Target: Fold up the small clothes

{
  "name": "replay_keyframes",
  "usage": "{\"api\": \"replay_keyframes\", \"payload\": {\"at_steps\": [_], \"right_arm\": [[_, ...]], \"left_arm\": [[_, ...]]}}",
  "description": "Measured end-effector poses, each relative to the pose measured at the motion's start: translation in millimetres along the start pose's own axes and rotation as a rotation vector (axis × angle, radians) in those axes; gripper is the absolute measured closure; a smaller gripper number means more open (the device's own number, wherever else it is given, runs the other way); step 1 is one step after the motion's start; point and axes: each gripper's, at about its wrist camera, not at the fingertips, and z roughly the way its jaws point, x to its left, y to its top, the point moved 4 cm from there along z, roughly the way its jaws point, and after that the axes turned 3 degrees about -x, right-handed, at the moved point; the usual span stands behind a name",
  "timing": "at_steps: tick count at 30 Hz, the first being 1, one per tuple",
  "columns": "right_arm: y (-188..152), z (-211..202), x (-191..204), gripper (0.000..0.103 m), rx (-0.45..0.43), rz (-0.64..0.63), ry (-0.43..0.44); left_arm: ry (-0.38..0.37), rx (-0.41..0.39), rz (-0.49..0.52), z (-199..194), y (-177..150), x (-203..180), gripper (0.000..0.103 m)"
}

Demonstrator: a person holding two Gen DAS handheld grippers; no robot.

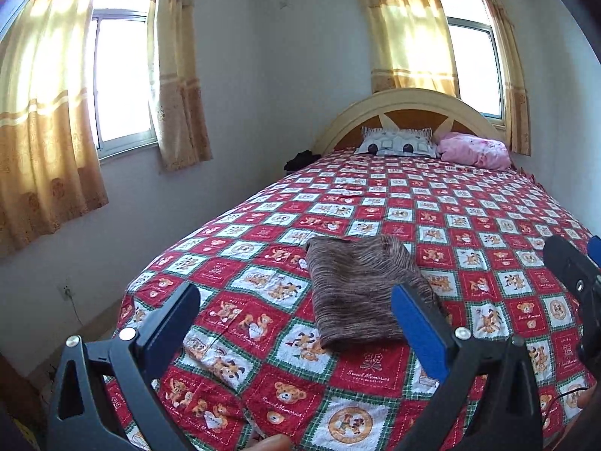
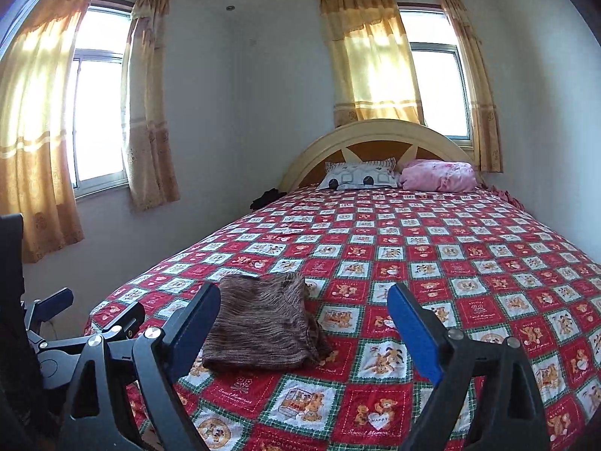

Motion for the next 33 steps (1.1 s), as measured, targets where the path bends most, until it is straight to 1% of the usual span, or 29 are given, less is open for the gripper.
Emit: {"api": "replay_keyframes", "payload": {"at_steps": [6, 33], "right_arm": [[-3, 1, 0, 0.012, 0.008, -0.001, 0.002], [-7, 4, -10, 0.012, 0.026, 0.033, -0.009]], "left_arm": [[0.001, 0.002, 0.016, -1, -1, -2, 0.000], [0.004, 0.005, 0.012, 1, -1, -3, 0.000]]}}
